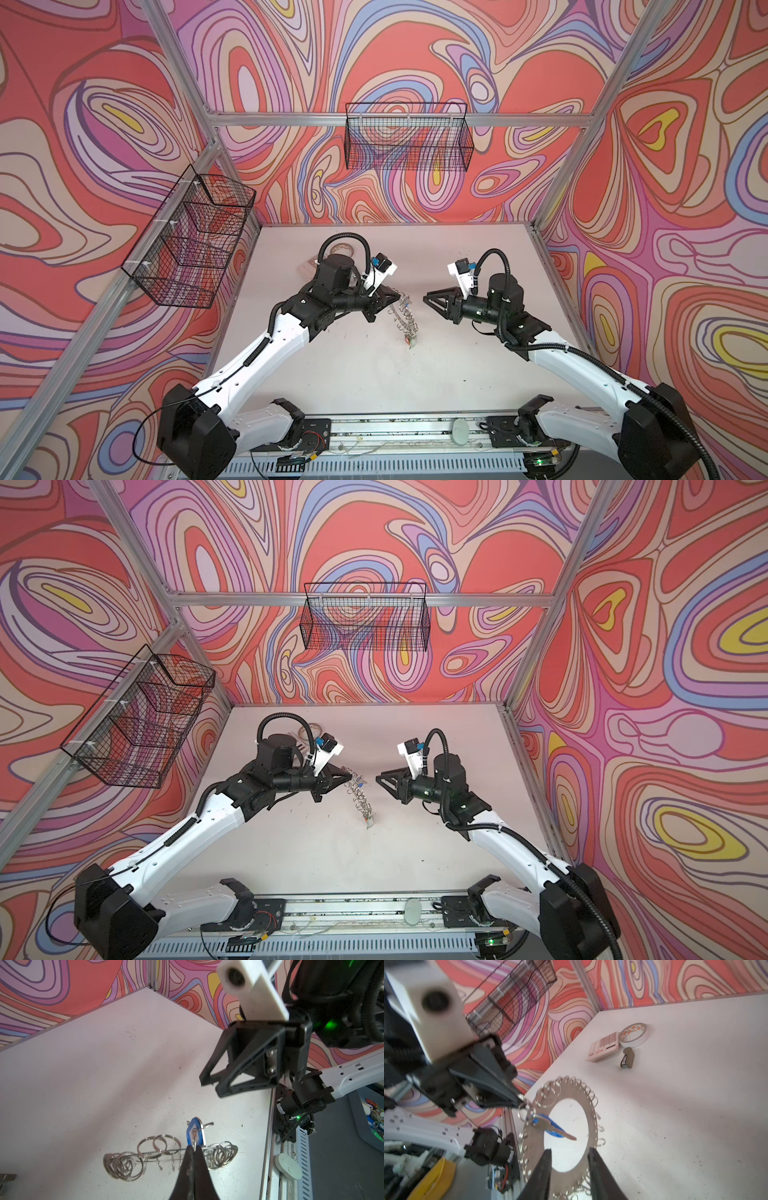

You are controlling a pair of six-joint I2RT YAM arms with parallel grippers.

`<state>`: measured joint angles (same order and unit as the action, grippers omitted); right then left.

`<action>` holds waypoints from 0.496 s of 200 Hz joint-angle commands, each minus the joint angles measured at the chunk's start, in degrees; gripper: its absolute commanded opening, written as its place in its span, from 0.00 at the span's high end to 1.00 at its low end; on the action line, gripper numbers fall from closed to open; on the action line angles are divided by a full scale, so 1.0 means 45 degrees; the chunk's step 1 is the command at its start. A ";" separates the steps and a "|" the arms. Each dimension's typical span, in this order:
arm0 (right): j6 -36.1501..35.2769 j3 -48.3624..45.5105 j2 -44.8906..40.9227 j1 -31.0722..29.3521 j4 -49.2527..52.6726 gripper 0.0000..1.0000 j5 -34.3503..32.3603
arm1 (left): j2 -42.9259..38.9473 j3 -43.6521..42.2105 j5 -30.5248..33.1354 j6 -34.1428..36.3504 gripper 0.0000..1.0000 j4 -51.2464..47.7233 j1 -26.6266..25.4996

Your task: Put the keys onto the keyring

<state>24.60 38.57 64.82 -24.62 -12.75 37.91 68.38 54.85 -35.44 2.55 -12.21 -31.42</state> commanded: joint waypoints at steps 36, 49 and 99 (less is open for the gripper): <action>-0.0057 0.0283 0.0636 -0.0220 -0.0734 0.41 0.0799 | -0.1114 -0.2838 0.0334 -0.0387 1.00 0.6270 -0.0565; -0.0902 0.0148 0.0596 -0.0227 -0.0074 0.38 0.0384 | -0.1047 -0.2892 0.0366 -0.0497 1.00 0.6432 -0.0584; -0.2239 0.0085 0.0789 -0.0959 0.1117 0.27 -0.0592 | -0.0834 -0.2951 0.0194 -0.0776 1.00 0.6663 -0.0674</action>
<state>18.68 39.44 67.55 -26.79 -10.15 37.74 64.93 41.41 -34.00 0.49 11.90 -34.11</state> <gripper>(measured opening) 0.707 0.048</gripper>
